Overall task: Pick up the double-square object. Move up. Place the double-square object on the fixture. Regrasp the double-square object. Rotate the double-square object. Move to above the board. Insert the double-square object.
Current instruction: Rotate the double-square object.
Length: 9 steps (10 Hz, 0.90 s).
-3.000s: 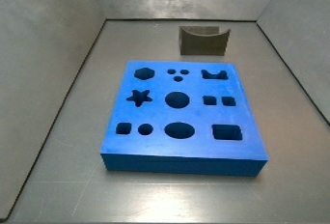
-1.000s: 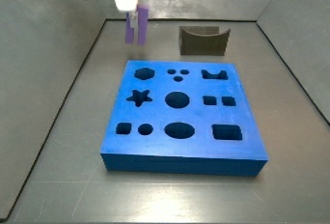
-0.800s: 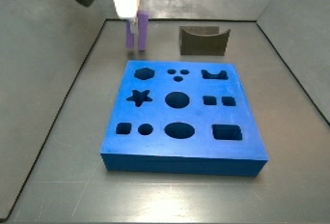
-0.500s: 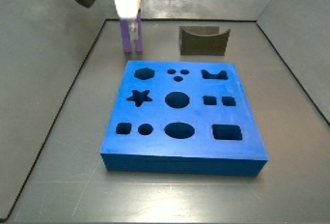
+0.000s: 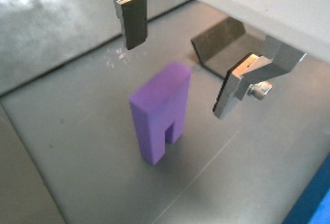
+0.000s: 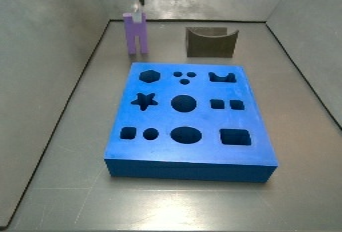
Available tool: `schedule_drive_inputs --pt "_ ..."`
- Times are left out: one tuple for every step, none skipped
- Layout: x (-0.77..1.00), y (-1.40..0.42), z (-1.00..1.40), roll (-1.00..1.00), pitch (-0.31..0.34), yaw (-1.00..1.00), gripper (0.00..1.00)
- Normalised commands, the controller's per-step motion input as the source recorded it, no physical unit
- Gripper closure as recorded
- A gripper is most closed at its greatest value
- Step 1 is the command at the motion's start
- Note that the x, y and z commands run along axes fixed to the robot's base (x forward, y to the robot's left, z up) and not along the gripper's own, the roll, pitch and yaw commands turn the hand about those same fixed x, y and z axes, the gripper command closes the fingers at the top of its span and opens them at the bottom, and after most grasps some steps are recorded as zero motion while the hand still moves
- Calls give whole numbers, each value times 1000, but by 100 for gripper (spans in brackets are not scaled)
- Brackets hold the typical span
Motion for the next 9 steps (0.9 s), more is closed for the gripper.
schedule_drive_inputs --pt "-20 -9 343 -36 43 -1 0" --pt "-18 -7 184 -42 50 0 0" --pt "0 0 0 0 0 1000 0" --pt "7 0 -17 1 0 1000 0" --pt "12 -1 -6 2 -1 1000 0" --pt "12 -1 -6 2 -2 1000 0" --pt "12 -1 -6 2 -2 1000 0" --pt "12 -1 -6 2 -2 1000 0" --pt "12 -1 -6 2 -2 1000 0"
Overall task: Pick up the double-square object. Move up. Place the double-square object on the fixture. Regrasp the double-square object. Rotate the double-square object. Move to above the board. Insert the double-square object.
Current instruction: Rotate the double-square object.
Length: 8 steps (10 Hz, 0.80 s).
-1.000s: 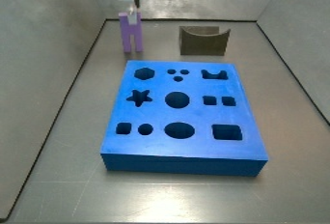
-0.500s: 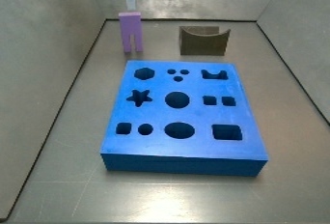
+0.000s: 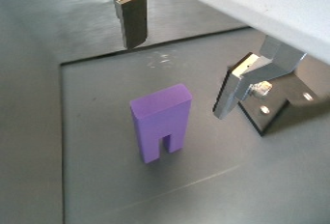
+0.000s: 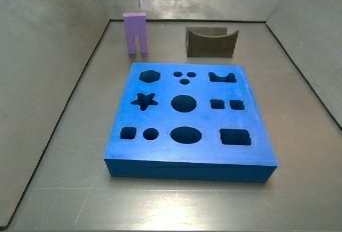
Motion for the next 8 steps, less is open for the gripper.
schedule_drive_inputs --pt "12 -1 -6 2 -2 1000 0" --pt "12 -1 -6 2 -2 1000 0" --pt "12 -1 -6 2 -2 1000 0" --pt "12 -2 -6 2 -2 1000 0" --pt "12 -2 -6 3 -3 1000 0" --pt "12 -2 -6 3 -3 1000 0" --pt "12 -2 -6 3 -3 1000 0" --pt "12 -2 -6 4 -3 1000 0"
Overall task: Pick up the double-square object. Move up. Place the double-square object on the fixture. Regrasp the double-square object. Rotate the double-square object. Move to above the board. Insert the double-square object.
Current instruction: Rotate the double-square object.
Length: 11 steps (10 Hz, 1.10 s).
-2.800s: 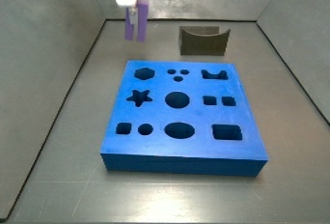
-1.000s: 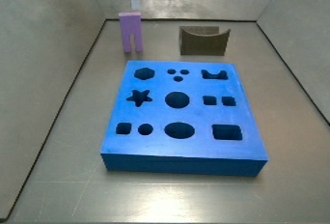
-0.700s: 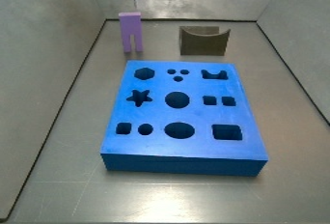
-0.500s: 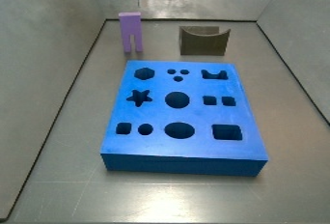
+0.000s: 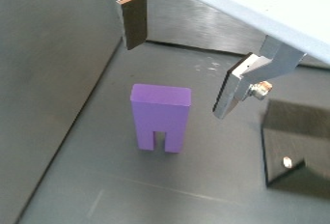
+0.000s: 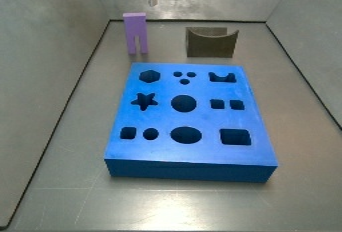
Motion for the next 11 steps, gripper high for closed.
schedule_drive_inputs --pt "12 -2 -6 4 -4 1000 0" --pt "12 -2 -6 4 -4 1000 0" --pt "12 -2 -6 5 -5 1000 0" --pt "12 -2 -6 6 -6 1000 0" --pt "12 -2 -6 8 -8 1000 0" --pt "12 -2 -6 9 -9 821 0" --pt "12 -2 -6 9 -9 510 0" --pt "12 -2 -6 9 -9 333 0" --pt "12 -2 -6 9 -8 250 0" --pt "0 0 -1000 0 0 0 0" --pt "14 2 -1000 2 -17 -42 0"
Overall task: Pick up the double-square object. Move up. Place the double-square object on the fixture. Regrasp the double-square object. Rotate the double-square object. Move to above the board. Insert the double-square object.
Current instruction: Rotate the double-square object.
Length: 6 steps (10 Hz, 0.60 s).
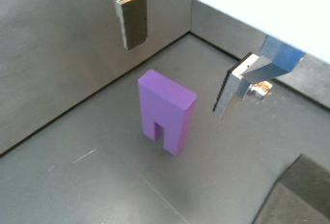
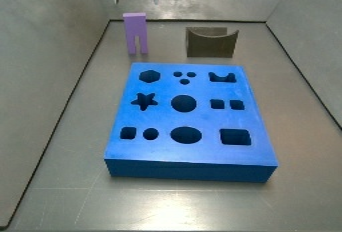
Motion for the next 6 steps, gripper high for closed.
schedule_drive_inputs --pt "27 5 -1000 6 -39 -40 0" --pt "26 7 -1000 9 -40 -37 0" --pt "28 15 -920 16 -51 -26 0" --pt "27 19 -828 19 -53 -22 0" --pt "26 22 -654 26 -51 -17 0" --pt "29 24 -482 32 -50 -15 0"
